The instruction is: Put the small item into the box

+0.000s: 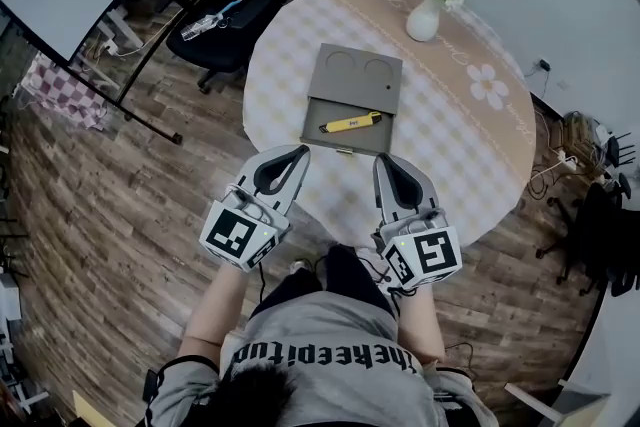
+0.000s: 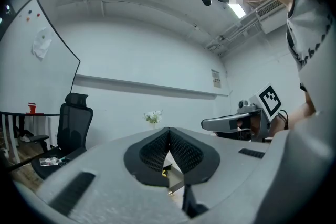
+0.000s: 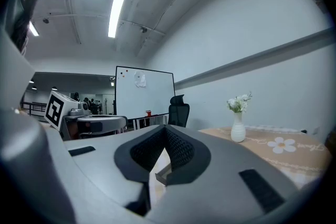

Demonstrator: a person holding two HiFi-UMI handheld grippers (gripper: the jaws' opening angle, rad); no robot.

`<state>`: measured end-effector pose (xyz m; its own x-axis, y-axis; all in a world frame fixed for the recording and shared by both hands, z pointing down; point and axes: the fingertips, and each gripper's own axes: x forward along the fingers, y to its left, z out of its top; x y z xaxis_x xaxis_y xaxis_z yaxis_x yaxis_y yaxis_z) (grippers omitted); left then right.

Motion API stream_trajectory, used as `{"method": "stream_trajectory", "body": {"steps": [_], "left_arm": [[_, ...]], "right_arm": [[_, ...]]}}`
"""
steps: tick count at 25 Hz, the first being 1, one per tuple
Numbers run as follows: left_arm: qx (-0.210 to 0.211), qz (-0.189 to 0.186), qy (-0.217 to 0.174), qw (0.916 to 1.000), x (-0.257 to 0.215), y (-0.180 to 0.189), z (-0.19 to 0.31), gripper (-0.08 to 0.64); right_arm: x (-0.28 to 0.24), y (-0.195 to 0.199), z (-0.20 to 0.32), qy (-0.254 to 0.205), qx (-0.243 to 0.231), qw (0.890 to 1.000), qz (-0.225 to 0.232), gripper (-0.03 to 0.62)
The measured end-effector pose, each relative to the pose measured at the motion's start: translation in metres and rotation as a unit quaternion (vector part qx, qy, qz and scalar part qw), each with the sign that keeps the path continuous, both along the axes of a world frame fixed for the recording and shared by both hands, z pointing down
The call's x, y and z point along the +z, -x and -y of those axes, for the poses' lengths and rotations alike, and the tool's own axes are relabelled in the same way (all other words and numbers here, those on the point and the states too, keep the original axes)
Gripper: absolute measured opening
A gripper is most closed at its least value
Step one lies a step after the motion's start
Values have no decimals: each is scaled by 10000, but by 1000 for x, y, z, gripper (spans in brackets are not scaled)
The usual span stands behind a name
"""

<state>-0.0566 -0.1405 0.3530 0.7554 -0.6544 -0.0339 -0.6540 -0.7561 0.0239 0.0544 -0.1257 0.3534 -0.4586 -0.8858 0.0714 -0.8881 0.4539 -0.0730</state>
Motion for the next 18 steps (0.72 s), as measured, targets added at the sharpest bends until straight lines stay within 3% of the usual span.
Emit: {"method": "stream_trajectory", "body": {"steps": [18], "left_arm": [[226,-338,-427,9983,-32,39,-54,17]], "right_arm": [[-27,35,-56,-400,367,9984,-154,6]]}}
